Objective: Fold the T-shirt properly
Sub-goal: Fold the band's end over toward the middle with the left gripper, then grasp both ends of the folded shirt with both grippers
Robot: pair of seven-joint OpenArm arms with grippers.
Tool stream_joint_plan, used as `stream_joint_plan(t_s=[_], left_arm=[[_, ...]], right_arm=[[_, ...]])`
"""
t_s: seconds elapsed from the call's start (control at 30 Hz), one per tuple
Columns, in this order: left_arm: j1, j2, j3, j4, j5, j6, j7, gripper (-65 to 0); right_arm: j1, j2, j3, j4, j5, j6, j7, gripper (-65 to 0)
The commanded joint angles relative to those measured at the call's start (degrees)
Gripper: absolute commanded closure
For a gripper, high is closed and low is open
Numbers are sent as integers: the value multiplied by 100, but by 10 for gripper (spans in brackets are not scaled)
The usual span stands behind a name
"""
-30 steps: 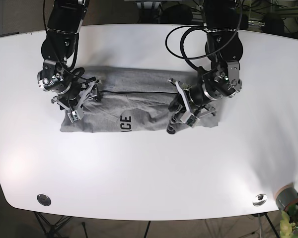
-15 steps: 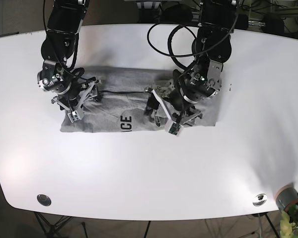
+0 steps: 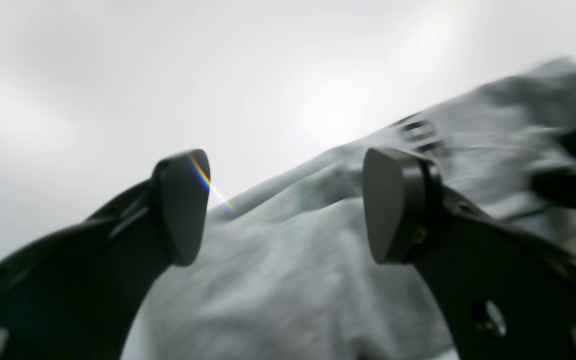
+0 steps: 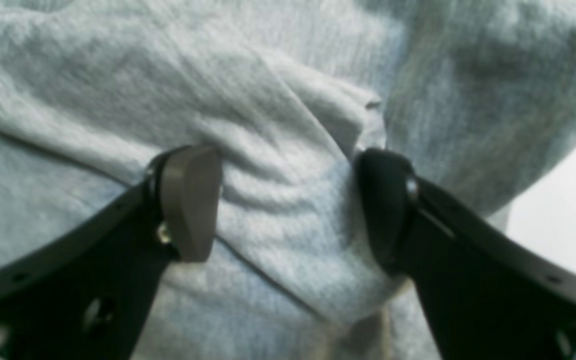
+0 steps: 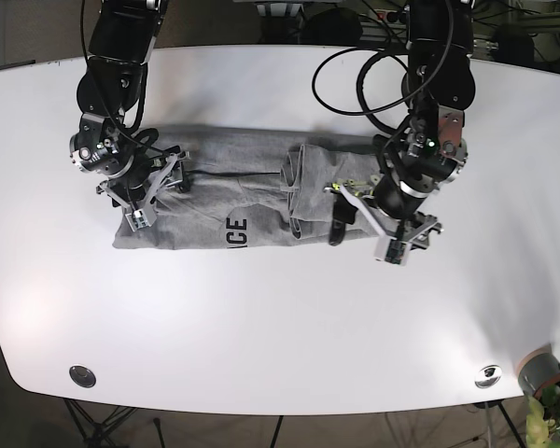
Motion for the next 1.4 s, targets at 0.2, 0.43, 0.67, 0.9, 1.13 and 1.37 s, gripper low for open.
stream_joint_plan(t_s=[0.2,0.43,0.67,0.9,1.13,1.37], left_arm=[[226,8,-946,-420,-60,-1075,-111,-393],[305,-1,-1438,-1220,-25,-1813,-128,-283],[278,-230,-1605,-2143,-60,-2121,-700,-282],[313,-238,-1816,-1457,-69,-2437,-489,-283],[322,-212,-2212,-279,-69,-2631,417,-283],[401,-238,-2660,-587,-60,-2947,382,-282]], right_arm=[[22,89,483,68,1691,19,-83,-430],[13,485,571,323,2948,-33,-347,-430],[127,713,1380,314,3589,-508,-874,-431],[215,889,1864,-187,3739,-587,-1156,-431],[189,933,1872,-899,4064,-578,-1164,-426],[163,801,1811,-1092,4011,-578,-1138,-423]])
